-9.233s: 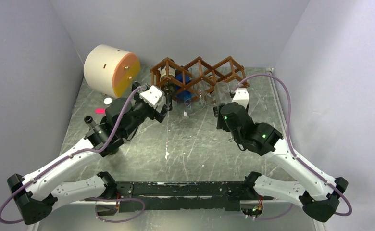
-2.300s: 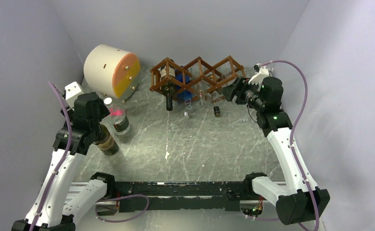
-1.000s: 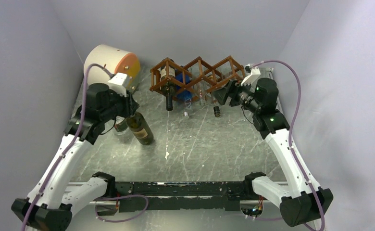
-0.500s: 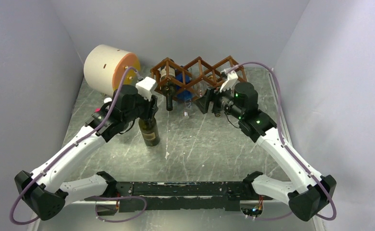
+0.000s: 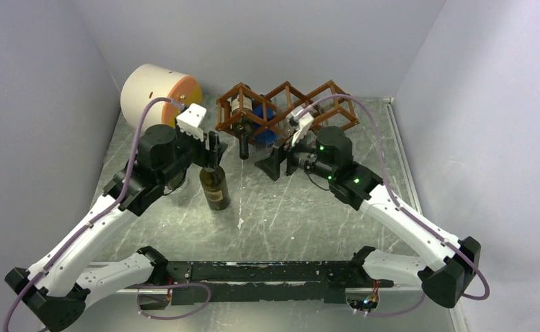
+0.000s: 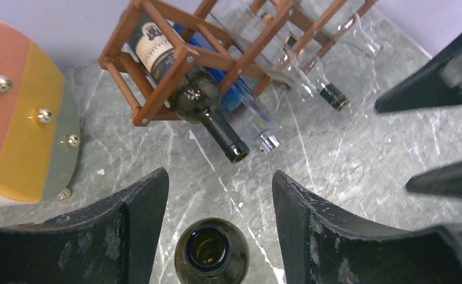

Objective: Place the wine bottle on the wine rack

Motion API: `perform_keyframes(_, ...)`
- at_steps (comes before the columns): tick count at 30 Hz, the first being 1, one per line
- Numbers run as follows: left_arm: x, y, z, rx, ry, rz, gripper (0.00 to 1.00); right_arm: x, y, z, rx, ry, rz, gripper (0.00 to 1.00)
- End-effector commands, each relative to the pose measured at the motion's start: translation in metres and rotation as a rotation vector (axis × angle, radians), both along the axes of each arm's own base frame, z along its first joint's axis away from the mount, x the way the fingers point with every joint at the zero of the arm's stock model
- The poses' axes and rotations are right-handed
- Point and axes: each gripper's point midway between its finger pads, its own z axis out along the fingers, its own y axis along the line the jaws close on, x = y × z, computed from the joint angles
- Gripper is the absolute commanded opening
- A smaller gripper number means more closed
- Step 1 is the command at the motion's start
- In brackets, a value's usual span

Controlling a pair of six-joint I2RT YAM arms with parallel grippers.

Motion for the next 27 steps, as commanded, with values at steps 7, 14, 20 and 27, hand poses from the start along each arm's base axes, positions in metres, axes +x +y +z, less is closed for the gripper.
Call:
perform_keyframes(7, -0.022, 0.059, 0.110, -0.296, -0.307, 0.215, 0.69, -0.013, 0.078, -0.005, -0.020, -0.034, 0.086, 0.79)
perform_keyframes(14, -0.037, 0.096, 0.122, -0.360, -0.356, 0.347, 0.67, -0.013, 0.129, -0.008, -0.022, -0.031, 0.113, 0.78)
perform_keyframes(20, -0.041, 0.107, 0.121, -0.380, -0.357, 0.392, 0.67, -0.006, 0.162, -0.011, -0.049, -0.046, 0.125, 0.76)
perform_keyframes(27, -0.037, 0.106, 0.114, -0.358, -0.324, 0.401, 0.67, 0.003, 0.178, -0.025, -0.123, -0.070, 0.100, 0.54)
